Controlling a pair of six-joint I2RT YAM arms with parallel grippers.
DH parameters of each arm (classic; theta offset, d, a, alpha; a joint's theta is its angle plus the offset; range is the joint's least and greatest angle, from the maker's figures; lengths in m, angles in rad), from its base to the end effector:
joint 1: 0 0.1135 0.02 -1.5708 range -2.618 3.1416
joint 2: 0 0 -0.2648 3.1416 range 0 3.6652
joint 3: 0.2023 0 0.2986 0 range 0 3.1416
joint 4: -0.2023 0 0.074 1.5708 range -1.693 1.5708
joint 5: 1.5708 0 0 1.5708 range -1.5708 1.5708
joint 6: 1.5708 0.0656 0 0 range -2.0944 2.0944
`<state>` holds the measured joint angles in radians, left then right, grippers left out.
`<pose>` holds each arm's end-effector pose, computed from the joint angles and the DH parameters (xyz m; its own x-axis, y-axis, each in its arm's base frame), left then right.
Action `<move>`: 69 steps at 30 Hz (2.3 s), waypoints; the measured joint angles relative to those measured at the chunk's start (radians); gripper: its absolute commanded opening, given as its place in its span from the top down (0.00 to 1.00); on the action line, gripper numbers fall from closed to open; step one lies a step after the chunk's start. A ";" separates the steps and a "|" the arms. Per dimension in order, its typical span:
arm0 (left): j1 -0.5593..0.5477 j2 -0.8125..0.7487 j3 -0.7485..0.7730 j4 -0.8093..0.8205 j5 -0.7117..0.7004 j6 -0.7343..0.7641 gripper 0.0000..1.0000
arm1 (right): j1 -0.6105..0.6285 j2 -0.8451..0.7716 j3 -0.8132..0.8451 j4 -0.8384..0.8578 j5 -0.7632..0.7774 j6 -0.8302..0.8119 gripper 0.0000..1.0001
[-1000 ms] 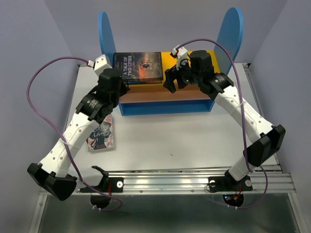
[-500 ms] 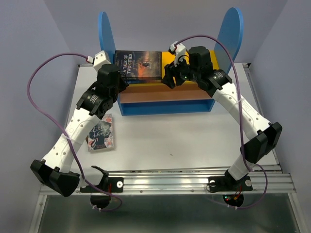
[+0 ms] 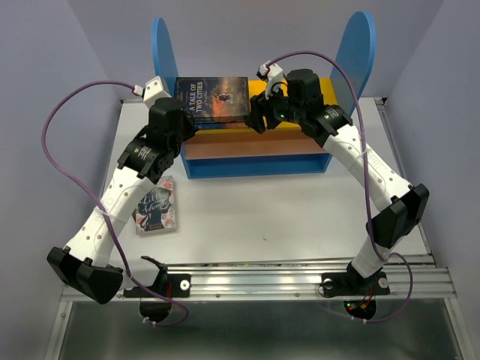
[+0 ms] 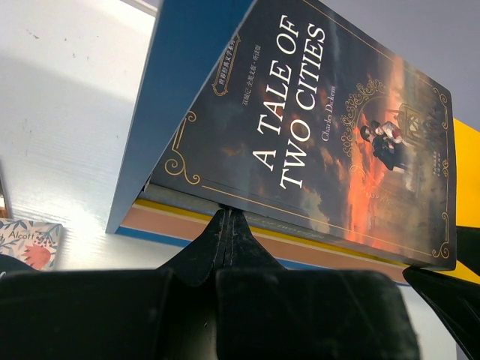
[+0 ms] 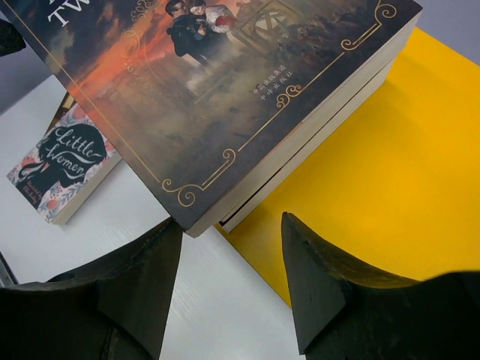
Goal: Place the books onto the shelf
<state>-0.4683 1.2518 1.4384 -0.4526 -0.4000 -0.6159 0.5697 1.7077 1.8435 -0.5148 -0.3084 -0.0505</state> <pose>0.3176 -0.1320 0.4428 -0.2380 -0.4759 -0.8467 -0.0698 0.8779 -0.4738 0.3805 0.2674 0.4244 -0.2732 -0.2321 -0.9335 -0.7661 0.6393 0.0653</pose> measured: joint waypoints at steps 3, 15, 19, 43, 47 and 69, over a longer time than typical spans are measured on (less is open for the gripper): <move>0.006 0.000 0.000 0.001 0.005 0.000 1.00 | 0.000 0.000 0.000 0.002 -0.004 0.003 0.39; 0.021 0.002 0.000 0.010 0.019 0.000 1.00 | 0.001 0.002 0.016 0.009 -0.021 0.021 0.48; 0.021 0.002 0.000 0.010 0.019 0.000 1.00 | 0.001 0.002 0.021 0.013 -0.026 0.023 0.49; 0.025 -0.261 -0.145 -0.002 0.092 -0.013 0.20 | 0.008 -0.122 -0.116 0.035 0.101 0.060 0.00; 0.025 -0.376 -0.214 -0.064 0.064 -0.056 0.01 | 0.008 -0.300 -0.304 0.076 0.159 0.106 0.00; 0.442 -0.351 -0.655 -0.112 0.096 -0.256 0.01 | 0.432 -0.190 -0.922 0.606 0.275 0.609 0.00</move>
<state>-0.0265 0.9012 0.7830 -0.5648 -0.3042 -0.8722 1.0016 1.5181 0.9215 0.0914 -0.0334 0.5583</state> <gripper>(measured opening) 0.990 0.995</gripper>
